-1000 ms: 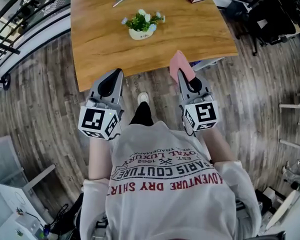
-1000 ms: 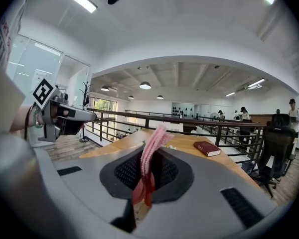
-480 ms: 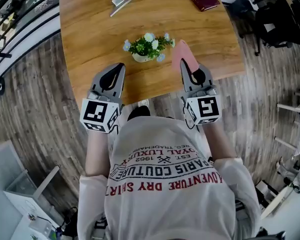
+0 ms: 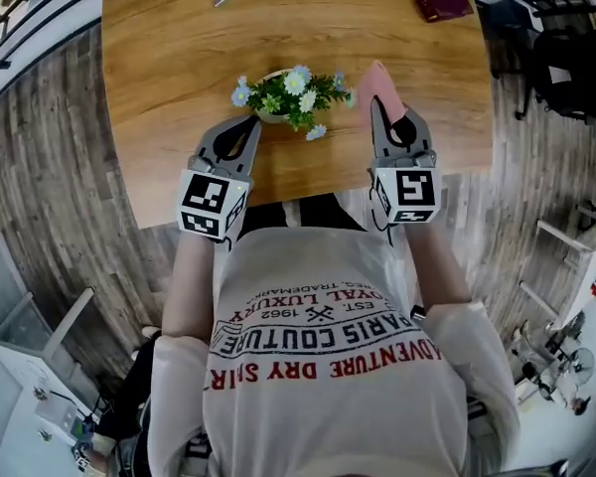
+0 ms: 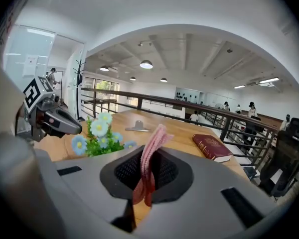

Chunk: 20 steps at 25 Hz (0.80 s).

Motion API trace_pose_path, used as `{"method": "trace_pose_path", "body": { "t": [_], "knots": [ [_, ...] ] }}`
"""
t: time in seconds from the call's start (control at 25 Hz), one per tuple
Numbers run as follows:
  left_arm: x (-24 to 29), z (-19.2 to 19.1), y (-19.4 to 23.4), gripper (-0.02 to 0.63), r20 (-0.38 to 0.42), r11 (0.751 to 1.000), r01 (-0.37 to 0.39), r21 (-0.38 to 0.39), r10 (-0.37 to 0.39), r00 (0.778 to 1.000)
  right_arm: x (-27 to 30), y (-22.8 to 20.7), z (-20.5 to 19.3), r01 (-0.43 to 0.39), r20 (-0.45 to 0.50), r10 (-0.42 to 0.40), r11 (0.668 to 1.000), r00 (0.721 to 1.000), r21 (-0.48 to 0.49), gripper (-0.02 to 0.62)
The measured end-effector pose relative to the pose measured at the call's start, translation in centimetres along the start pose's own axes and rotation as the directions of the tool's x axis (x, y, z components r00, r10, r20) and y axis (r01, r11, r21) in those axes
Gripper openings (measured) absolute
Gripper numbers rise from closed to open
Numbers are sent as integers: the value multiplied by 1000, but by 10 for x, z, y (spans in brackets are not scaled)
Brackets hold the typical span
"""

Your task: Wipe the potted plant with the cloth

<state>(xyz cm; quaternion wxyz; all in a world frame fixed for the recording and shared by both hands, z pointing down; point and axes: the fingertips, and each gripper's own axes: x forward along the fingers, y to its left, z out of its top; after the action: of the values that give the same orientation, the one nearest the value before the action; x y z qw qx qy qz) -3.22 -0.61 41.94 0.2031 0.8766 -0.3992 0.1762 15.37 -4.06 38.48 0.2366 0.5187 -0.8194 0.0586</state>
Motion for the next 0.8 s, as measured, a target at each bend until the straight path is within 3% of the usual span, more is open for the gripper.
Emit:
{"method": "trace_pose_path", "body": {
  "t": [0.16,0.28,0.6,0.8],
  "knots": [
    [24,-10,3,17,-27,999,-13,-48,12,1000,33,-5,-22,-65,-34,63,995,997,-73,40],
    [34,-18,3,17,-54,997,-36,-72,32,998,53,2,-41,-139,-81,134,988,988,-68,40],
    [44,-20,2,17,-46,996,-46,-79,42,998,91,46,-60,-347,-121,335,932,934,-102,40],
    [44,-19,3,17,-59,989,-25,-143,17,998,100,58,-58,-394,-124,379,910,917,-131,40]
  ]
}}
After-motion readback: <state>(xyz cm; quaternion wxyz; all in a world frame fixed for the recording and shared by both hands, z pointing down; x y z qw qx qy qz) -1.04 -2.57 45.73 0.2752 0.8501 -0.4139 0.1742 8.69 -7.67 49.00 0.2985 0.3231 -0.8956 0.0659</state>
